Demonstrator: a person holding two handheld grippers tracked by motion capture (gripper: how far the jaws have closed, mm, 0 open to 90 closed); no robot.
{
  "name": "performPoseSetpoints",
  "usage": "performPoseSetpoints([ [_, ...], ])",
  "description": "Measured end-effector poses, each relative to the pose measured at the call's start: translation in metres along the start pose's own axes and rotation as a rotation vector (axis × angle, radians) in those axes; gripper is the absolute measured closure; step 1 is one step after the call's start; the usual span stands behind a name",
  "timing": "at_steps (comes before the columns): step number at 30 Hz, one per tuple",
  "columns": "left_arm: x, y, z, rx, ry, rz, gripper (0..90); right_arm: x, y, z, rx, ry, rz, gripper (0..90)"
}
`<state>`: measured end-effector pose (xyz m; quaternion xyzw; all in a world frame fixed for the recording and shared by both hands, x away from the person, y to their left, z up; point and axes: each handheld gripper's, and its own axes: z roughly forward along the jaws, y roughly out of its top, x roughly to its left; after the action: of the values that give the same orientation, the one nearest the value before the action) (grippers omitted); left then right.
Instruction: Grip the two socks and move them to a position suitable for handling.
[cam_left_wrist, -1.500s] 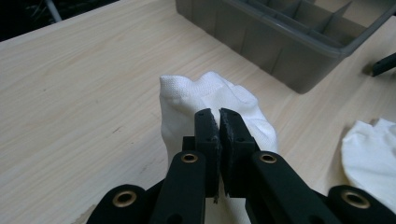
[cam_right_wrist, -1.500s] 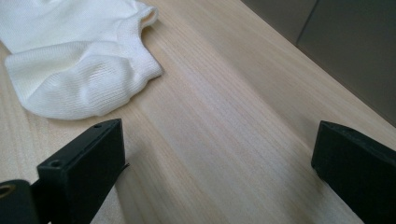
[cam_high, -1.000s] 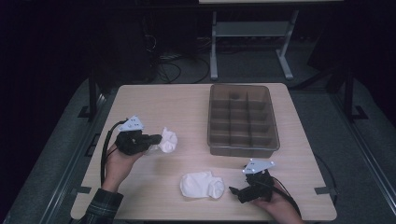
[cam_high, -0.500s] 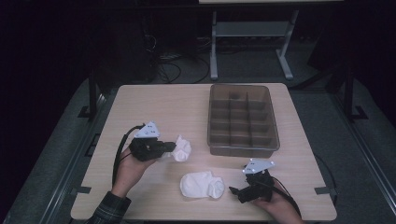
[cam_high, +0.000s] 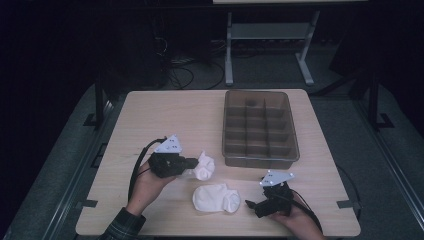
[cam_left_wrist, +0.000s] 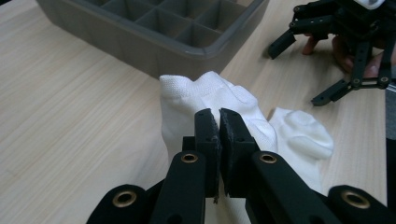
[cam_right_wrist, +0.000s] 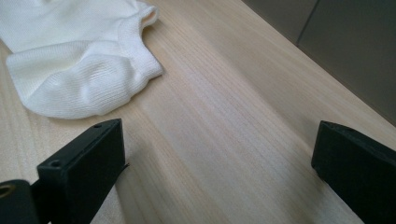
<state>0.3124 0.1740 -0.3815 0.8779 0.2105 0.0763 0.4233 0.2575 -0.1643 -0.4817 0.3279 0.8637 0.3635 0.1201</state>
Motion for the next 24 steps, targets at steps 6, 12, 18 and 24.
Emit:
performPoseSetpoints([
  [6, -0.008, 0.003, 0.008, 0.009, -0.030, 0.019, 87.0, 0.000, 0.000, 0.000, 0.000, 0.000, 0.000, 2.3],
  [12, -0.017, 0.007, 0.016, 0.021, -0.055, 0.039, 87.0, 0.000, 0.000, 0.000, 0.001, 0.000, 0.003, 2.4],
  [18, -0.026, 0.009, 0.026, 0.033, -0.075, 0.054, 87.0, 0.000, 0.000, 0.000, 0.002, 0.000, 0.005, 2.3],
  [24, -0.034, 0.009, 0.040, 0.058, -0.097, 0.060, 87.0, 0.001, 0.000, 0.000, 0.004, 0.002, 0.009, 2.3],
])
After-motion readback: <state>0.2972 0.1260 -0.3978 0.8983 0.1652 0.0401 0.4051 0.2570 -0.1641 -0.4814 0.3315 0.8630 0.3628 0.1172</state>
